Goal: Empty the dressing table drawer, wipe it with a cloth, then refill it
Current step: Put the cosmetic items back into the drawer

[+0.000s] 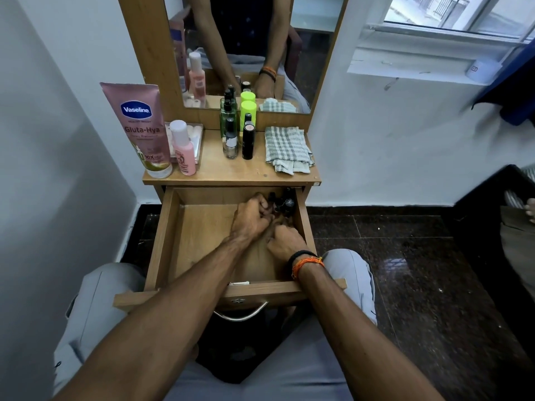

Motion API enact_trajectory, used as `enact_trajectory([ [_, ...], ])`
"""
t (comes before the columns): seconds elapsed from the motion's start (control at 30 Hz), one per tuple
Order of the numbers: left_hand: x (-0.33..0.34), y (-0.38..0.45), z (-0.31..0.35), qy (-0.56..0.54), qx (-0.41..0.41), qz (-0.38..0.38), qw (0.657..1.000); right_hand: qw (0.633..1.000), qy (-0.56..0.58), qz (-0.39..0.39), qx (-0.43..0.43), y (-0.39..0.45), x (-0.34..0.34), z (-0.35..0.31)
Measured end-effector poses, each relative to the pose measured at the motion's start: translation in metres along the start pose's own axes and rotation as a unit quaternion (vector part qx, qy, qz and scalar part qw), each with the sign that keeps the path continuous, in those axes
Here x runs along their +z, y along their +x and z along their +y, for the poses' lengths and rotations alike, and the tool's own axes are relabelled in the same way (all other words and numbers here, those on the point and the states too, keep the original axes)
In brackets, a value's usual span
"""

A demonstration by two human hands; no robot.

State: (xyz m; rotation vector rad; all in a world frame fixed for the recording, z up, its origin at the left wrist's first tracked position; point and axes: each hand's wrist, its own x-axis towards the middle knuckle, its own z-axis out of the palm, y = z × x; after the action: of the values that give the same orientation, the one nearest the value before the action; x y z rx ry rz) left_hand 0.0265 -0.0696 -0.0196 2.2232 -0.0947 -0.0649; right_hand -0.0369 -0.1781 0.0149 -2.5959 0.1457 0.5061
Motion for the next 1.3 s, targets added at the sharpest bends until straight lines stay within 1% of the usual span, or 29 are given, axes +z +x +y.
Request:
enact_trajectory([
  [0.13, -0.013, -0.007, 0.001, -0.006, -0.006, 0.042, 0.999, 0.999, 0.016, 0.038, 0.01, -0.001, 0.001, 0.0],
  [0.3, -0.033, -0.018, 0.009, -0.032, 0.012, 0.125, 0.992, 0.986, 0.091, 0.139, 0.006, -0.002, 0.002, -0.006],
  [0.37, -0.041, -0.021, 0.011, -0.047, 0.036, 0.164, 0.985, 0.972, 0.14, 0.191, -0.006, -0.004, -0.005, -0.017],
  [0.47, -0.053, -0.022, 0.013, -0.064, 0.07, 0.199, 0.976, 0.937, 0.231, 0.257, -0.042, -0.002, -0.024, -0.041],
  [0.53, -0.061, -0.02, 0.016, -0.064, 0.096, 0.224, 0.968, 0.915, 0.277, 0.287, -0.063, 0.004, -0.04, -0.056],
  [0.63, -0.067, -0.013, 0.026, -0.054, 0.117, 0.263, 0.956, 0.898, 0.299, 0.317, -0.061, 0.019, -0.061, -0.072],
  [0.73, -0.069, -0.003, 0.035, -0.066, 0.096, 0.283, 0.952, 0.887, 0.305, 0.34, -0.068, 0.035, -0.069, -0.081],
  [0.8, -0.069, 0.001, 0.04, -0.076, 0.08, 0.289, 0.951, 0.886, 0.297, 0.349, -0.073, 0.044, -0.069, -0.085],
  [0.97, -0.076, 0.015, 0.042, -0.068, 0.046, 0.308, 0.948, 0.891, 0.288, 0.34, -0.093, 0.06, -0.063, -0.094],
  [1.1, -0.081, 0.023, 0.042, -0.056, 0.027, 0.293, 0.954, 0.898, 0.27, 0.336, -0.094, 0.069, -0.058, -0.096],
  [1.3, -0.08, 0.027, 0.038, -0.054, 0.012, 0.276, 0.96, 0.894, 0.267, 0.351, -0.077, 0.077, -0.054, -0.1],
])
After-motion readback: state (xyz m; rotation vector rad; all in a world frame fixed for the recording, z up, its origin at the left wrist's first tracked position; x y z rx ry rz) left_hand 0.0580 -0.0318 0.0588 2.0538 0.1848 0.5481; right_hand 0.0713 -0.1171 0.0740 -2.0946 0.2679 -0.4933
